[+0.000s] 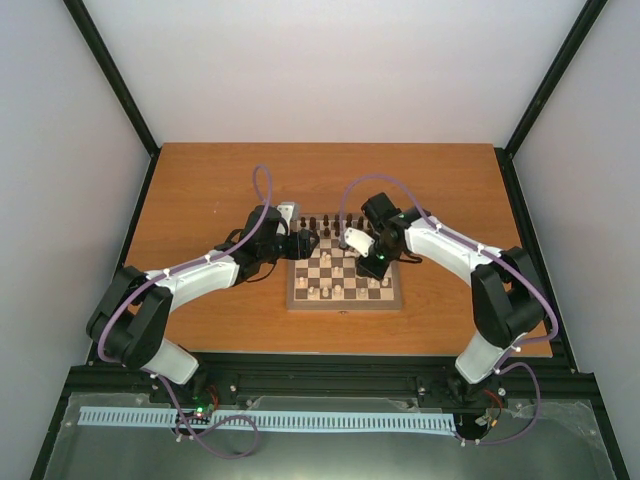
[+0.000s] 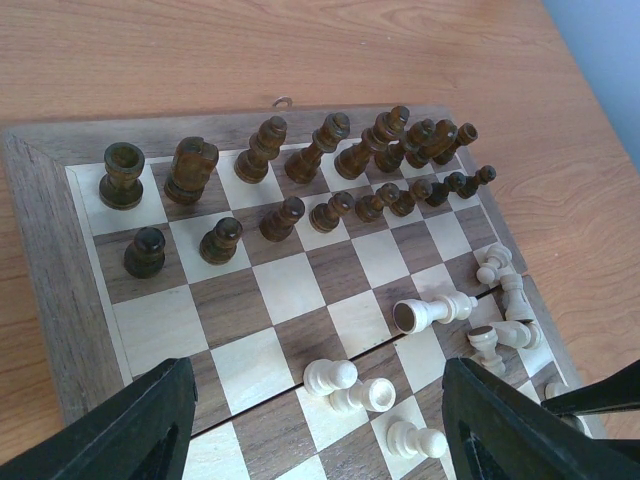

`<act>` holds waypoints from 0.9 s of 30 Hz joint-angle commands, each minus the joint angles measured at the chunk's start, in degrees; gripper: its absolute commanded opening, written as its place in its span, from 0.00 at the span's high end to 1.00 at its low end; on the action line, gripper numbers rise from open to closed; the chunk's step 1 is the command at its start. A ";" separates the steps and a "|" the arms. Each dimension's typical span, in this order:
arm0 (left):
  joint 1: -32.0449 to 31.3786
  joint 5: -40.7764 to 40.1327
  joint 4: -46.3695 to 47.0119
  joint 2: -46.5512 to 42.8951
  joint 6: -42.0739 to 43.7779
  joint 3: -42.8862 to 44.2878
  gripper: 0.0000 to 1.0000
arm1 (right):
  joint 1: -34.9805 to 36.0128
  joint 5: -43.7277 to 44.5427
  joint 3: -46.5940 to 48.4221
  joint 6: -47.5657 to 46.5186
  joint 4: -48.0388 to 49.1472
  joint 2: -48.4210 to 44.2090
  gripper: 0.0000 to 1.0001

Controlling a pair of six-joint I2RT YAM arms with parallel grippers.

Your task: Set up the chess pieces on the board

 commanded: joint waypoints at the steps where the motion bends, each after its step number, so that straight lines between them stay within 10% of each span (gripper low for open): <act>1: -0.20 0.13 1.44 0.48 0.85 2.50 0.31 | 0.70 0.77 -1.08 -1.49 0.46 0.61 0.86; 27: -0.20 0.15 1.22 0.20 0.87 2.62 0.31 | 1.46 1.88 1.39 -0.78 -1.35 0.76 0.72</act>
